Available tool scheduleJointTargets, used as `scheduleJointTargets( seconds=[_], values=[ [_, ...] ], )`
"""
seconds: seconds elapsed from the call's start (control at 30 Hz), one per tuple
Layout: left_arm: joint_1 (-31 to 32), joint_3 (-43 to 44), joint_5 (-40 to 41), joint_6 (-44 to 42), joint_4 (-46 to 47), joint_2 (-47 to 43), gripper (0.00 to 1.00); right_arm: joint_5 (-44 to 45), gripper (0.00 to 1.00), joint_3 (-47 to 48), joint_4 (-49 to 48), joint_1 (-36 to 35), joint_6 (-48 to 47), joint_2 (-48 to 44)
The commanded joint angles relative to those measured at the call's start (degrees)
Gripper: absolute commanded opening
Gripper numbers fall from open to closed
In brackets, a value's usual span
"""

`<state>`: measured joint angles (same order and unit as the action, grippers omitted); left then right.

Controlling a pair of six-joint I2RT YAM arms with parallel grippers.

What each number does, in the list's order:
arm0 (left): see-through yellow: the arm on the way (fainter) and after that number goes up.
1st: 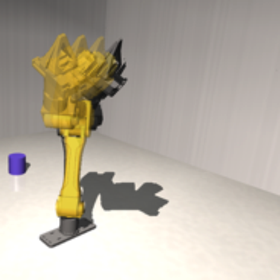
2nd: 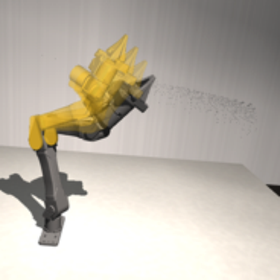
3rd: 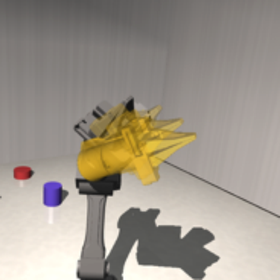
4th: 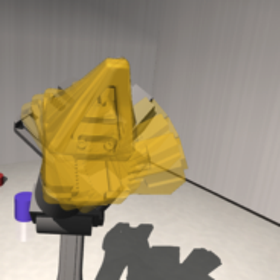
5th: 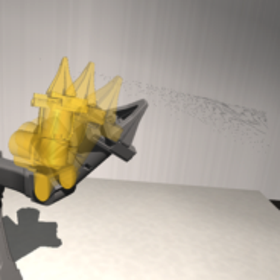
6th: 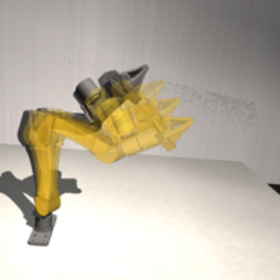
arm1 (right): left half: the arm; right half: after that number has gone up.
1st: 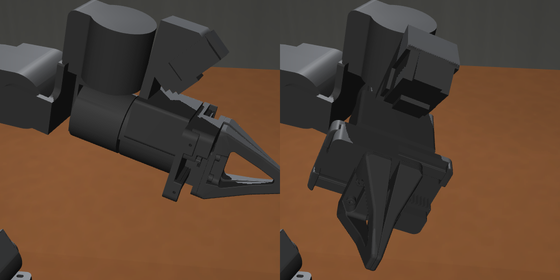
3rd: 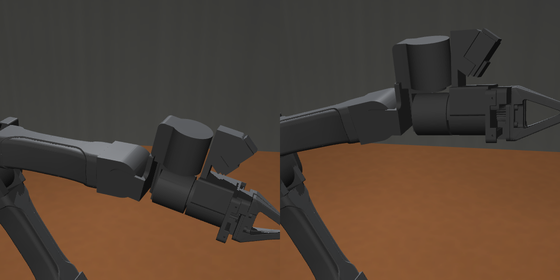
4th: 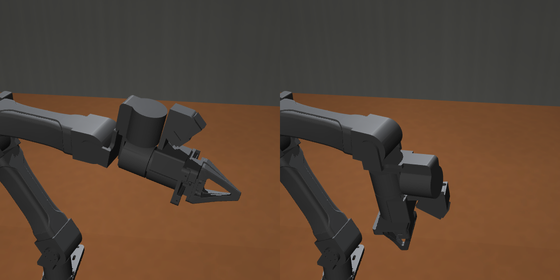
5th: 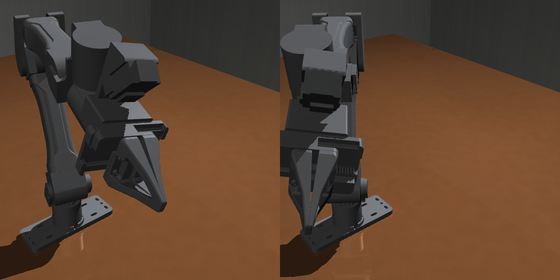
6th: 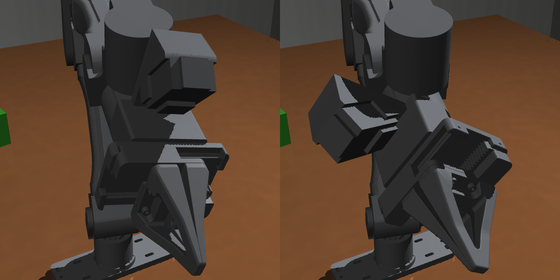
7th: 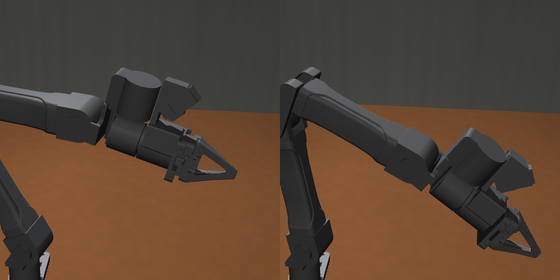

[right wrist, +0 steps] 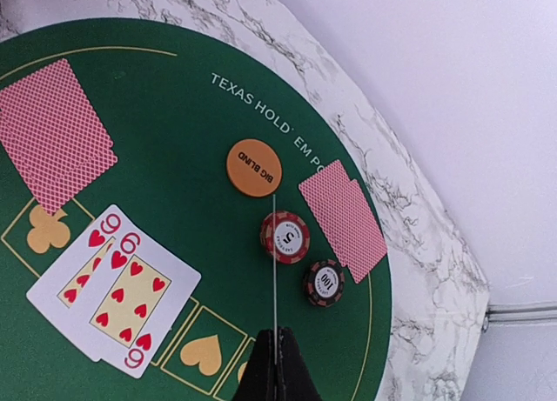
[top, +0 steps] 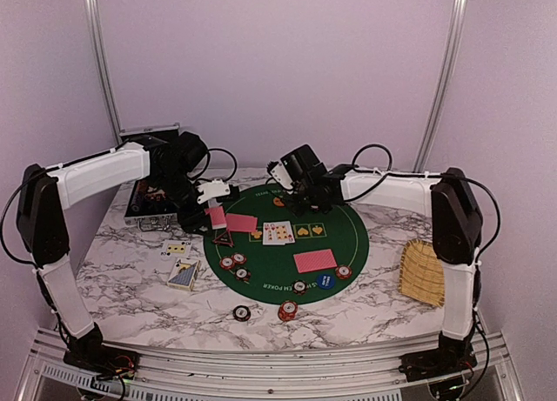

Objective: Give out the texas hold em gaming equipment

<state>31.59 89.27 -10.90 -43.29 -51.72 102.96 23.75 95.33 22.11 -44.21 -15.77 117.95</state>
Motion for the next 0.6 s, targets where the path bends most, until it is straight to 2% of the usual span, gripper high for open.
scheduleJointTargets(
  seconds=[0.0, 0.1, 0.23, 0.43, 0.57],
  values=[
    [-0.39, -0.33, -0.29, -0.04, -0.64, -2.64, 0.00, 9.24, 0.00, -0.70, -7.95, -2.29, -10.20, 3.71],
    [-0.39, -0.42, -0.21, -0.13, -0.58, -2.84, 0.00, 9.14, 0.00, -0.57, -9.15, -3.30, -12.93, 6.30],
    [-0.48, -0.72, 0.29, -0.54, -0.52, -2.88, 0.00, 8.15, 0.00, 2.55, -5.53, -4.22, -12.15, 9.79],
    [-0.66, -0.35, 0.16, -0.65, -0.57, -2.71, 0.00, 5.15, 0.00, 0.12, -4.89, -4.55, -11.40, 10.30],
    [-0.66, 0.18, 0.10, -0.66, -0.57, -2.34, 0.00, 2.86, 0.07, -1.58, -4.20, -4.81, -10.79, 9.29]
  ],
)
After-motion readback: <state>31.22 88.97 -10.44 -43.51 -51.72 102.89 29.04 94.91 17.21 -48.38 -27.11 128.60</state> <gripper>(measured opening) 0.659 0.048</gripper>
